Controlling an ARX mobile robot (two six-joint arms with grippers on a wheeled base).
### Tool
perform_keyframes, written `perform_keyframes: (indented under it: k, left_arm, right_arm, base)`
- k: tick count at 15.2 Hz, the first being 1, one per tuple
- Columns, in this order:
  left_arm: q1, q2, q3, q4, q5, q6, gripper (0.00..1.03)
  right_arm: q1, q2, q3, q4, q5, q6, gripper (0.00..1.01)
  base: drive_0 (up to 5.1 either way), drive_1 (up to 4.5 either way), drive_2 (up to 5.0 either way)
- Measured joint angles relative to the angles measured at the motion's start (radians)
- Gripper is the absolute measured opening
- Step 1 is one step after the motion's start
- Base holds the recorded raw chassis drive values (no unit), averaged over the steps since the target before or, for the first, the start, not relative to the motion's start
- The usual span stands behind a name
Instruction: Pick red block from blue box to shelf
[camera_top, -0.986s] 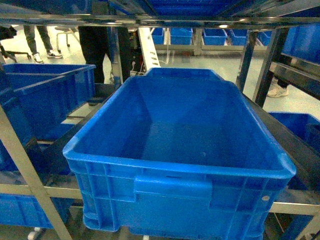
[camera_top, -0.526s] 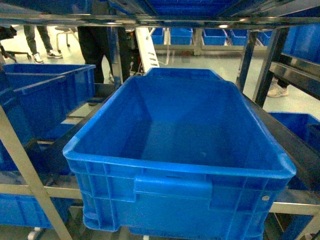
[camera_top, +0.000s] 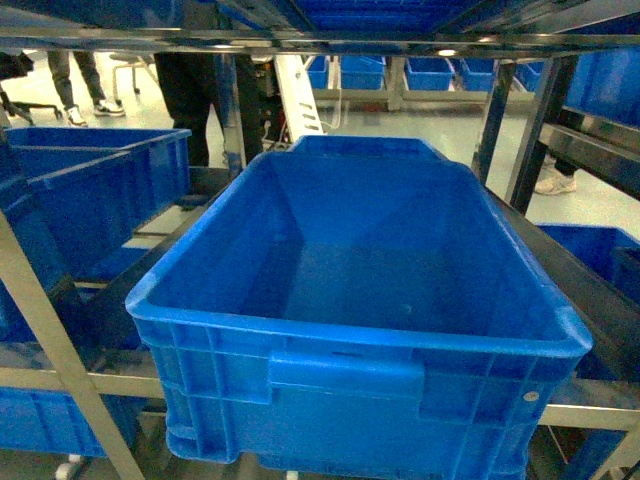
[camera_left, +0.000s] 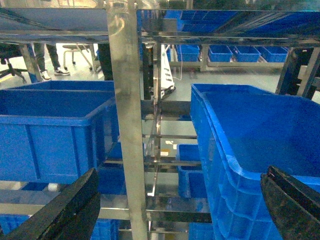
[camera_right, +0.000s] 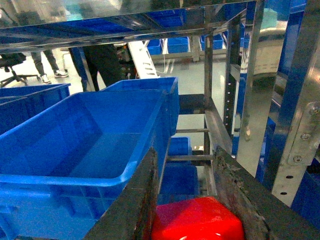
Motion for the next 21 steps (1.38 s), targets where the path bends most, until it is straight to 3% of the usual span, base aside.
perform_keyframes:
  k: [21]
  left_arm:
    - [0.000,0.000,0.000,0.000,0.000,0.000,0.98]
  right_arm:
    - [0.000,0.000,0.000,0.000,0.000,0.000,0.28]
  base:
    - [0.0,0.00,0.0]
